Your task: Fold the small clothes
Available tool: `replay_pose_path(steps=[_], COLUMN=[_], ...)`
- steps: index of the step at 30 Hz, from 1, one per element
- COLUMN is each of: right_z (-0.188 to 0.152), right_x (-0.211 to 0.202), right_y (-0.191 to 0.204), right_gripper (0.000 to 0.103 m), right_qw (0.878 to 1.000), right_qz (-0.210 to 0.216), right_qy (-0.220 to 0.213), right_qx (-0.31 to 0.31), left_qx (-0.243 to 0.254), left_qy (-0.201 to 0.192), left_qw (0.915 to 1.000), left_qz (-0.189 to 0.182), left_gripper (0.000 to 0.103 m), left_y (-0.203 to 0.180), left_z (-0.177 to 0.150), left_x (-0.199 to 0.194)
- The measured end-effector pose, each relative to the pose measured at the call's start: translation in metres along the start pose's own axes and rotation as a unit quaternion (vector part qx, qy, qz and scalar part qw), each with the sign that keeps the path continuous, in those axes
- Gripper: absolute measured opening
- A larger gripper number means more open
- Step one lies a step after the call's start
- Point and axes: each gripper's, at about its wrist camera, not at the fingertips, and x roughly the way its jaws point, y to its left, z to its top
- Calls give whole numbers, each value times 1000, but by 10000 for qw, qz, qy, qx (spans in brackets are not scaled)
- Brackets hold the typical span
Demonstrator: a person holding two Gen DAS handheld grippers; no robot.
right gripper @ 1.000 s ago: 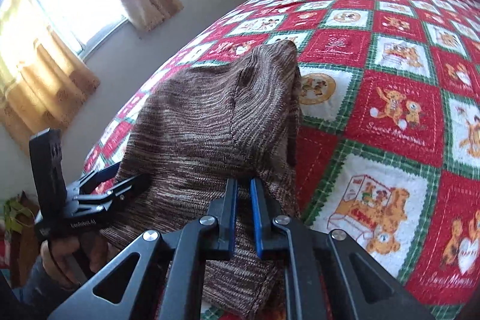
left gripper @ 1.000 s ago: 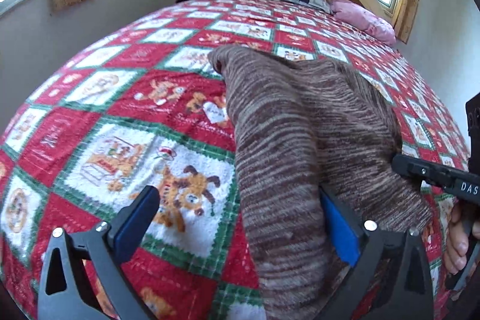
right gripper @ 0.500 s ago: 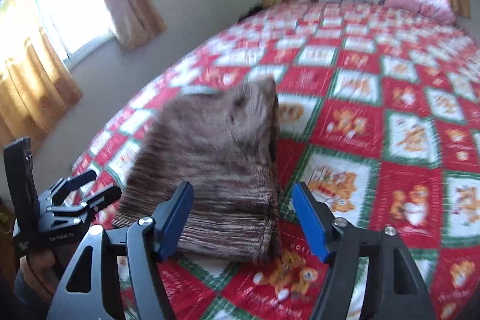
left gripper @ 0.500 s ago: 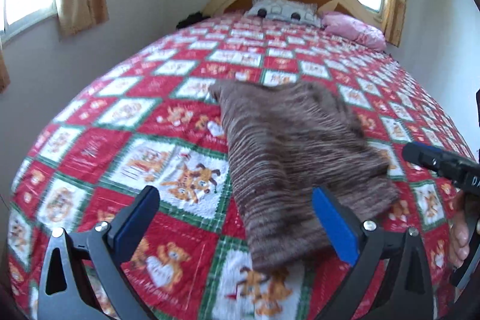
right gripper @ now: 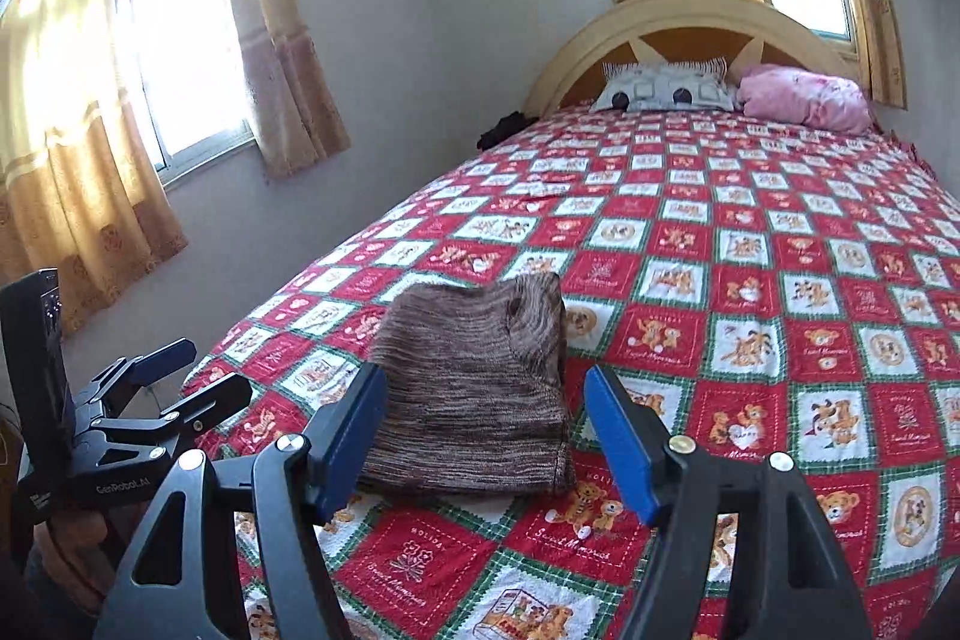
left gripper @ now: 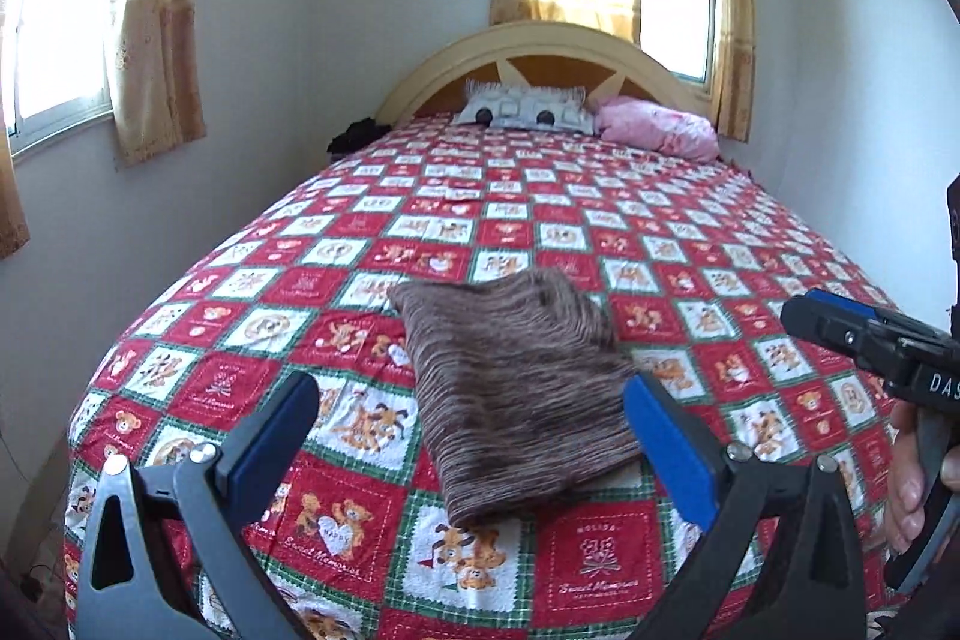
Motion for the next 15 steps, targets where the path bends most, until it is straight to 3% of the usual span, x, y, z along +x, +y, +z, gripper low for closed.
replay_pose_path(steps=[15], right_z=[3], right_x=[-31], right_y=[28], right_gripper=[69], right_qw=[9976], right_qz=[-201], right_qy=[-396], right_qx=[-526], left_qx=[-37], left_qy=[-220], left_qw=[9998], left_qz=[-5], left_gripper=[103], left_y=[-1], left_z=[6], left_x=[-17])
